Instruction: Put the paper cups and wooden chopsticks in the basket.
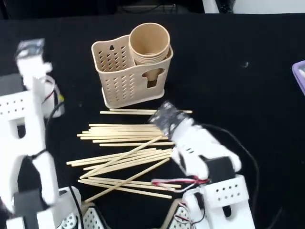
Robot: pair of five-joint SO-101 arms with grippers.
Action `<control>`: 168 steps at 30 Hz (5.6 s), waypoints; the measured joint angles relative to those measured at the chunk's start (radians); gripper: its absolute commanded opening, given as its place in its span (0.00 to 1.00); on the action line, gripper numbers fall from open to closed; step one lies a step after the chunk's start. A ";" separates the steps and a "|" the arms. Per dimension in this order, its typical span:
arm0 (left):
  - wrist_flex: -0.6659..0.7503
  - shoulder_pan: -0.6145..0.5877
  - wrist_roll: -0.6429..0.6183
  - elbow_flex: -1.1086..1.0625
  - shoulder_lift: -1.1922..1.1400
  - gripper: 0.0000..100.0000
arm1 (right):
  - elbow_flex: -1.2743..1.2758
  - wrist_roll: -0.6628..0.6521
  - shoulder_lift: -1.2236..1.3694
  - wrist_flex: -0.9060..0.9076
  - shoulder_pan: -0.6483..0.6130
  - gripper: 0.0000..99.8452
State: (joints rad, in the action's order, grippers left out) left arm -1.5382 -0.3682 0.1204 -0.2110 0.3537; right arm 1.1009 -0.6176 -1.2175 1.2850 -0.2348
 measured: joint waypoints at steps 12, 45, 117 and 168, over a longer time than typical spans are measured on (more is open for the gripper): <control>0.712 -0.049 -0.187 -0.783 0.244 0.13 | -0.049 -0.011 0.391 0.023 -0.450 0.18; 0.760 -0.166 -0.285 -0.813 0.247 0.13 | 0.084 -0.267 0.740 -0.141 -0.459 0.07; 0.760 -0.166 -0.295 -0.813 0.247 0.13 | -0.697 0.384 0.448 -0.397 -0.153 0.01; 0.760 -0.167 -0.295 -0.822 0.247 0.13 | -0.041 -0.028 0.014 -0.015 0.663 0.01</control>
State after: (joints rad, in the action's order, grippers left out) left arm -0.7787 -0.5355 -0.1741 -1.0334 0.6007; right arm 1.0595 -0.6452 -1.2037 1.2697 0.4281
